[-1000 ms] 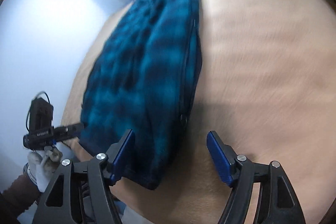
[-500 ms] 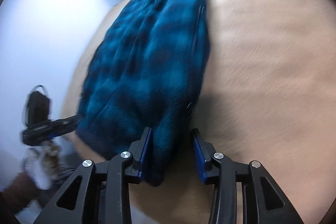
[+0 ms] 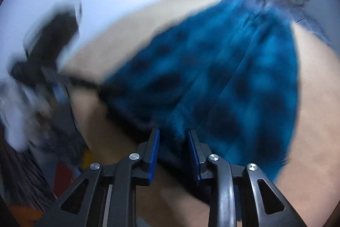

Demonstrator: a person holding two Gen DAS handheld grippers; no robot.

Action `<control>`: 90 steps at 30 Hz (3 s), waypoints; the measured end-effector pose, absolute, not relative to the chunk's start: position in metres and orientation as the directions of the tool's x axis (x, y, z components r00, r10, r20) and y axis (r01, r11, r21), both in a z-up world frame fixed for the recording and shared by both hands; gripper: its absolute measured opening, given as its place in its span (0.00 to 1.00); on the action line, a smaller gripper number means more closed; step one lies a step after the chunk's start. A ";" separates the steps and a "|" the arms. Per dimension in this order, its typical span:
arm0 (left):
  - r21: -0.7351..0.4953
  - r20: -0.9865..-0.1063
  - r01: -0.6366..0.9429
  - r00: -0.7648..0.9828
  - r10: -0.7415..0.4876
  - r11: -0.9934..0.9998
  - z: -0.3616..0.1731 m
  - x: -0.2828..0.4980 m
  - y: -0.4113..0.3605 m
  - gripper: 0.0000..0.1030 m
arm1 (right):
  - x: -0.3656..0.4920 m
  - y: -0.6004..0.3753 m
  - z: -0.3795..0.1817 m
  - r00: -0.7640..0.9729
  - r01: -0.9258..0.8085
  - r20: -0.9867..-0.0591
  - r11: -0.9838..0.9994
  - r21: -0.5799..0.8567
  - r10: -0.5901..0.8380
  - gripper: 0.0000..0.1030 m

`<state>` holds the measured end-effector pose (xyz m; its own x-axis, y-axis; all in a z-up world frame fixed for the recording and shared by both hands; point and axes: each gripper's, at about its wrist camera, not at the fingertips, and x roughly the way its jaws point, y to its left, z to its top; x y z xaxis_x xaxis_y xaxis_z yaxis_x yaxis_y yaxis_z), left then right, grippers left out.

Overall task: Fold large clothes
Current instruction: 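Grasp the bundle's end with the left tool while the right tool grasps it, then lift the bundle end with both tools and fold it toward the collar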

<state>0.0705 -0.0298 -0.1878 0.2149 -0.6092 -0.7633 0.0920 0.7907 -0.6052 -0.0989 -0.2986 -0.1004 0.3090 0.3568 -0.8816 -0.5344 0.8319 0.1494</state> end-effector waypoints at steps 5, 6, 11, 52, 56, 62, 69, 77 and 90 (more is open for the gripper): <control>-0.672 -0.723 0.024 0.193 -0.663 0.740 -0.191 0.072 -0.017 0.54 | -0.097 -0.322 -0.085 0.249 -0.515 -0.857 0.811 0.277 0.452 0.28; -0.669 -0.723 0.030 0.202 -0.660 0.742 -0.189 0.073 -0.015 0.54 | -0.101 -0.328 -0.077 0.254 -0.521 -0.845 0.802 0.291 0.471 0.32; -0.674 -0.724 0.010 0.190 -0.663 0.739 -0.193 0.078 -0.014 0.54 | -0.107 -0.386 -0.049 0.402 -0.390 -0.796 0.871 0.298 0.452 0.70; -0.788 -0.583 0.043 0.264 -0.768 0.614 -0.143 0.121 -0.028 0.13 | -0.039 -0.433 -0.050 0.318 -0.180 -0.524 0.593 0.785 0.790 0.15; -0.767 -0.600 0.068 0.278 -0.750 0.638 -0.128 0.153 -0.037 0.13 | -0.013 -0.441 -0.042 0.338 -0.171 -0.546 0.620 0.766 0.767 0.15; -0.745 -0.620 0.065 0.298 -0.725 0.664 -0.130 0.204 -0.050 0.13 | 0.032 -0.454 -0.040 0.355 -0.131 -0.583 0.656 0.743 0.731 0.15; -0.730 -0.649 0.021 0.289 -0.703 0.683 -0.161 0.258 -0.063 0.13 | 0.097 -0.454 -0.070 0.333 -0.051 -0.624 0.675 0.736 0.707 0.15; -0.708 -0.683 0.001 0.253 -0.686 0.706 -0.198 0.286 -0.074 0.13 | 0.135 -0.454 -0.112 0.289 0.038 -0.637 0.657 0.753 0.714 0.15; -0.831 -0.556 -0.133 0.211 -0.804 0.540 -0.205 0.294 -0.055 0.38 | 0.129 -0.476 -0.120 0.311 0.144 -0.502 0.483 0.864 0.807 0.30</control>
